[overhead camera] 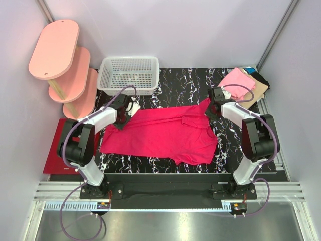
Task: Fold and stack the t-shirts
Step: Flatten out the tshirt
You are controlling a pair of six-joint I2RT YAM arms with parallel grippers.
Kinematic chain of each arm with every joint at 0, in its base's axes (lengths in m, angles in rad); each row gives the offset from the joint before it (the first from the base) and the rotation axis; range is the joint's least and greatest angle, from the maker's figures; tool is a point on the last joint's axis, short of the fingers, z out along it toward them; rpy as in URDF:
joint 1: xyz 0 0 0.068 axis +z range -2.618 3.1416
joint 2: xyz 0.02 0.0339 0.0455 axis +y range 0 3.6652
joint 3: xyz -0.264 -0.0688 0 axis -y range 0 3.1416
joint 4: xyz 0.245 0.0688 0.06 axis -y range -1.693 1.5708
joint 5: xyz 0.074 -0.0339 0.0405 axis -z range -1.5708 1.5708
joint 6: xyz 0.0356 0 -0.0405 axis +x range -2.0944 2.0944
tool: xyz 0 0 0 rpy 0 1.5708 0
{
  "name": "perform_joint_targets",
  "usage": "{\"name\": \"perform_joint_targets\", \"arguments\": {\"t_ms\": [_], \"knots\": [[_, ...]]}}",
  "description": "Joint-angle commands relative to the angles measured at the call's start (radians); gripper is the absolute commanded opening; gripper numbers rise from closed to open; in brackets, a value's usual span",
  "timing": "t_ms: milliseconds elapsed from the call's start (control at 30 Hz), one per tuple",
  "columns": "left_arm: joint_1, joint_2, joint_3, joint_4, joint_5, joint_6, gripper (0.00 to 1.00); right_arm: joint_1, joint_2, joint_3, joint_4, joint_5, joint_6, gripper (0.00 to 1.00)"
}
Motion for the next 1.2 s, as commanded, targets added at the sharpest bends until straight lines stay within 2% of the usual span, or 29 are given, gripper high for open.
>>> {"name": "perform_joint_targets", "arguments": {"t_ms": [0,267,633,833,900,1033,1067,1133,1167], "knots": [[0.004,-0.027,0.041,0.022,-0.025,-0.009,0.00,-0.006,-0.076,0.001,-0.009,-0.003,0.007,0.00],[0.026,-0.033,0.115,0.025,-0.100,0.037,0.00,-0.008,-0.123,0.032,-0.008,-0.038,0.000,0.00],[0.132,0.002,0.242,0.043,-0.166,0.113,0.00,-0.008,-0.129,0.066,0.017,-0.070,-0.013,0.00],[0.133,0.022,0.221,0.040,-0.169,0.114,0.00,-0.008,-0.129,0.058,0.026,-0.078,-0.010,0.00],[0.133,0.026,0.198,0.040,-0.161,0.111,0.08,-0.008,-0.120,0.049,0.026,-0.078,-0.009,0.00],[0.133,0.034,0.123,0.046,-0.143,0.100,0.40,-0.008,-0.102,0.041,0.027,-0.078,-0.009,0.01],[0.133,0.031,0.110,0.054,-0.145,0.099,0.50,-0.006,-0.088,0.047,0.027,-0.081,-0.013,0.05],[0.135,0.022,0.078,0.069,-0.160,0.099,0.52,-0.008,-0.077,0.054,0.026,-0.078,-0.018,0.20],[0.135,0.004,0.068,0.095,-0.174,0.103,0.55,-0.008,-0.074,0.058,0.027,-0.073,-0.021,0.34]]}}
